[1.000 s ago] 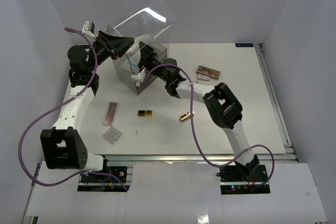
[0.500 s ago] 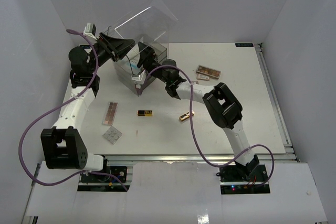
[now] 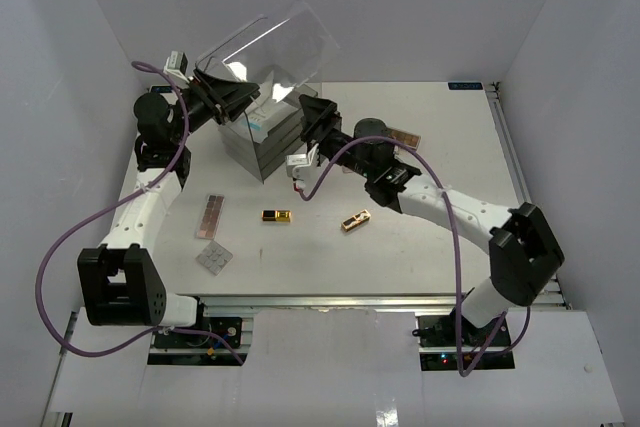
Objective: Organize the makeup
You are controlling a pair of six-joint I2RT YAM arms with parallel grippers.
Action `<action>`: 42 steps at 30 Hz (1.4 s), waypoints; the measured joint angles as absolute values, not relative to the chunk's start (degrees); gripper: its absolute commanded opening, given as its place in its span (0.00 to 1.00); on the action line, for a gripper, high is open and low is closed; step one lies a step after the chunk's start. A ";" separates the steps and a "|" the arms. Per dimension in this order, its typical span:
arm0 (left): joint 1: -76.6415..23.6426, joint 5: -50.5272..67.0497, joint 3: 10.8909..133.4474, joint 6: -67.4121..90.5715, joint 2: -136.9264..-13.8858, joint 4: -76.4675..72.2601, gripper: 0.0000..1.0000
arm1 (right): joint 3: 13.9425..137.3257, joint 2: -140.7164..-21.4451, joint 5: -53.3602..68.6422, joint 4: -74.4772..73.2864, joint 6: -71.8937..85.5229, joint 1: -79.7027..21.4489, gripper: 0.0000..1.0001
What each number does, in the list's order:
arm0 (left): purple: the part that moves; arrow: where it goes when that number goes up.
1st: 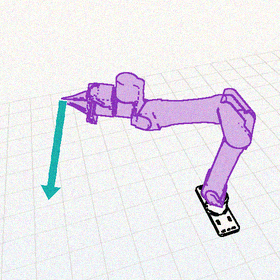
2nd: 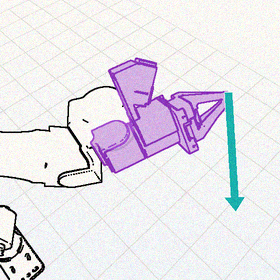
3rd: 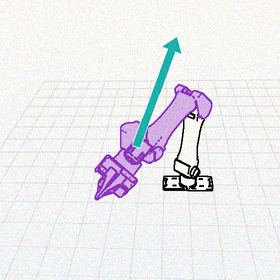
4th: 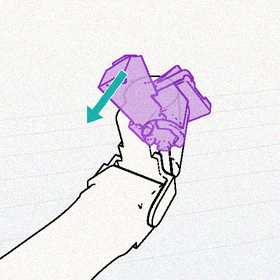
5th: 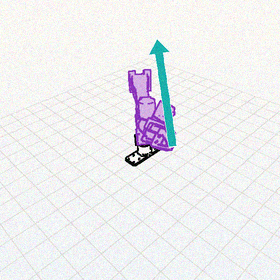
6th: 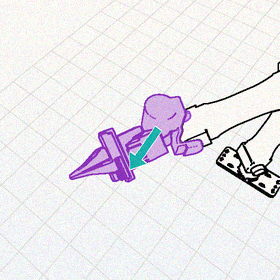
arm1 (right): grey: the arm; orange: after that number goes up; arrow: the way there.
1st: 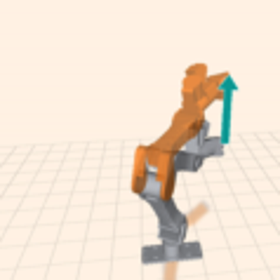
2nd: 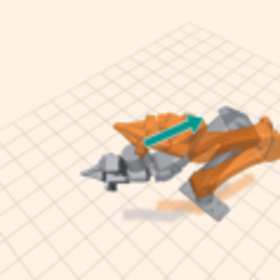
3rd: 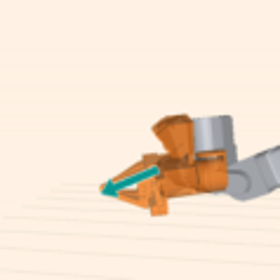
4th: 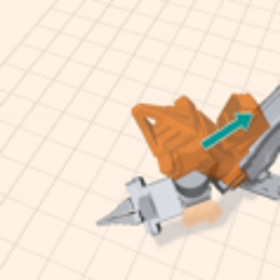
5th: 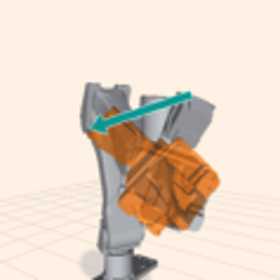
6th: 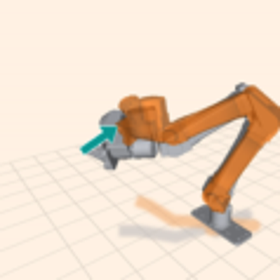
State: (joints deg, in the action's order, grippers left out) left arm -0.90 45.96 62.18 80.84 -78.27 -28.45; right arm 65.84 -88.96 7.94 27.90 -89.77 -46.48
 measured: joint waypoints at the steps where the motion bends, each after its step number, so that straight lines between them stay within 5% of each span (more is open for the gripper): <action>1: -0.96 45.90 62.18 80.19 -77.82 -26.88 0.47 | 65.87 -87.46 7.50 24.81 -88.59 -46.64 0.72; 10: -3.65 42.55 63.49 72.31 -74.60 -9.84 0.67 | 72.08 -83.52 8.32 -5.10 -75.33 -47.00 0.73; 17: -5.96 36.12 64.70 66.31 -69.19 9.62 0.84 | 74.94 -80.45 13.46 -13.42 -62.52 -45.92 0.76; 27: -8.36 24.77 67.86 60.28 -59.42 28.21 0.85 | 78.49 -79.44 23.68 -16.93 -42.21 -33.57 0.77; 33: -10.20 29.49 57.73 47.97 -52.63 22.35 0.86 | 78.85 -79.86 41.81 -20.71 -30.03 -22.04 0.77; 42: -36.78 16.54 54.16 32.98 -60.92 18.18 0.88 | 63.12 -77.97 58.24 -18.90 -17.63 -11.70 0.79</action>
